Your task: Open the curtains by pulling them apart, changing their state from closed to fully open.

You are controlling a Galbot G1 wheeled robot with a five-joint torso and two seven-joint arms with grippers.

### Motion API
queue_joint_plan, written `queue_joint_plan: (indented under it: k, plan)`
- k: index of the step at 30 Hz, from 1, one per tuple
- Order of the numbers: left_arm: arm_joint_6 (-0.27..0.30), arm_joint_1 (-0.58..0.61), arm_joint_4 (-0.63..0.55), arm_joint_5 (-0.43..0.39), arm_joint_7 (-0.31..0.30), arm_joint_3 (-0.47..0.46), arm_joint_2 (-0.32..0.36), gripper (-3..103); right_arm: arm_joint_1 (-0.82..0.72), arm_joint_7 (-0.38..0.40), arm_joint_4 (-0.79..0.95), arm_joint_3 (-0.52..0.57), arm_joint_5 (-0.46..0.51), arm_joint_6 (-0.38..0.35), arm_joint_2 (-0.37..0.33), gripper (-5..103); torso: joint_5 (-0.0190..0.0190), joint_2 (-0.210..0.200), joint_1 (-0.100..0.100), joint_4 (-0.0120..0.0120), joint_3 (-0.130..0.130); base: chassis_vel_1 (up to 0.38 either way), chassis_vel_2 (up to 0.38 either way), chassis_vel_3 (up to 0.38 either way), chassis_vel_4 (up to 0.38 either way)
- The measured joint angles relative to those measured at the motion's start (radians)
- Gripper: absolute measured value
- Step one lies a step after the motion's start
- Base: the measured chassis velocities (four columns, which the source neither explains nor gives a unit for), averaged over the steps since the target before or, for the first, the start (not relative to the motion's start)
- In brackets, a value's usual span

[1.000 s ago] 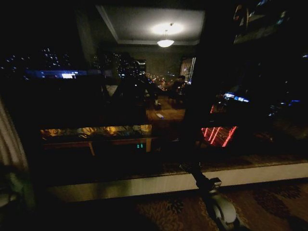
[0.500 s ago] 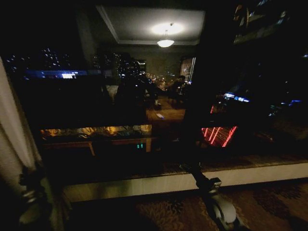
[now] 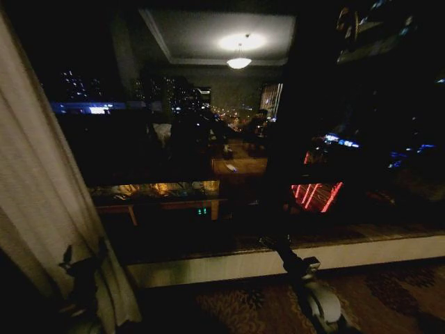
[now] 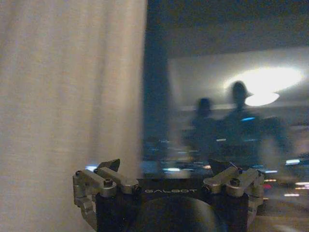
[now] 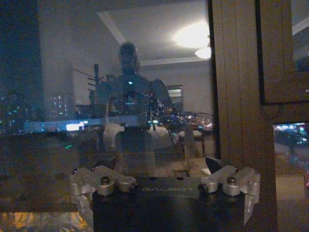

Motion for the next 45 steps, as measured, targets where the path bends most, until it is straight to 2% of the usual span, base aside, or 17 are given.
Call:
queue_joint_plan:
  k: [1, 4, 5, 8, 9, 10, 13, 17, 25, 33, 45]
  plan:
    - [0.000, 0.000, 0.000, 0.000, 0.000, 0.000, 0.000, 100, 0.000, 0.000, 0.000, 0.000, 0.000, 0.000, 0.000, 100, 0.0000, 0.000, 0.000, 0.0000, 0.000, 0.000, 0.000, 0.000, 0.000]
    - [0.003, 0.001, -0.011, -0.065, 0.079, 0.017, -0.016, 100, 0.000, 0.000, 0.000, 0.000, 0.000, 0.000, 0.000, 100, -0.0001, 0.000, 0.000, -0.0001, 0.000, 0.000, 0.000, 0.000, 0.000]
    - [0.003, 0.001, -0.011, -0.065, 0.079, 0.017, -0.016, 100, 0.000, 0.000, 0.000, 0.000, 0.000, 0.000, 0.000, 100, -0.0001, 0.000, 0.000, -0.0001, 0.000, 0.000, 0.000, 0.000, 0.000]
    - [0.033, -0.005, -0.012, -0.118, 0.168, 0.002, -0.047, 100, 0.000, 0.000, 0.000, 0.000, 0.000, 0.000, 0.000, 100, -0.0001, 0.000, 0.000, -0.0001, 0.000, 0.000, 0.000, 0.000, 0.000]
    - [0.044, -0.006, -0.010, -0.119, 0.178, -0.004, -0.053, 100, 0.000, 0.000, 0.000, 0.000, 0.000, 0.000, 0.000, 100, -0.0001, 0.000, 0.000, -0.0001, 0.000, 0.000, 0.000, 0.000, 0.000]
    - [0.044, -0.006, -0.010, -0.119, 0.178, -0.004, -0.053, 100, 0.000, 0.000, 0.000, 0.000, 0.000, 0.000, 0.000, 100, -0.0001, 0.000, 0.000, -0.0001, 0.000, 0.000, 0.000, 0.000, 0.000]
    - [0.098, -0.006, -0.009, -0.117, 0.171, -0.020, -0.074, 100, 0.000, 0.000, 0.000, 0.000, 0.000, 0.000, 0.000, 100, -0.0002, 0.000, 0.000, -0.0001, 0.000, 0.000, 0.000, 0.000, 0.000]
    - [0.123, 0.001, -0.017, -0.117, 0.155, -0.022, -0.086, 100, 0.000, 0.000, 0.000, 0.000, 0.000, 0.000, 0.000, 100, -0.0001, 0.000, 0.000, 0.0000, 0.000, 0.000, 0.000, 0.000, 0.000]
    - [0.123, 0.009, -0.028, -0.102, 0.143, -0.023, -0.087, 100, 0.000, 0.000, 0.000, 0.000, 0.000, 0.000, 0.000, 100, -0.0002, 0.000, 0.000, 0.0000, 0.000, 0.000, 0.000, 0.000, 0.000]
    - [0.092, 0.002, -0.005, -0.084, 0.114, -0.045, -0.080, 100, 0.000, 0.000, 0.000, 0.000, 0.000, 0.000, 0.000, 100, -0.0002, 0.000, 0.000, 0.0000, 0.000, 0.000, 0.000, 0.000, 0.000]
    - [0.093, -0.010, 0.012, -0.072, 0.095, -0.059, -0.076, 100, 0.000, 0.000, 0.000, 0.000, 0.000, 0.000, 0.000, 100, -0.0002, 0.000, 0.000, 0.0000, 0.000, 0.000, 0.000, 0.000, 0.000]
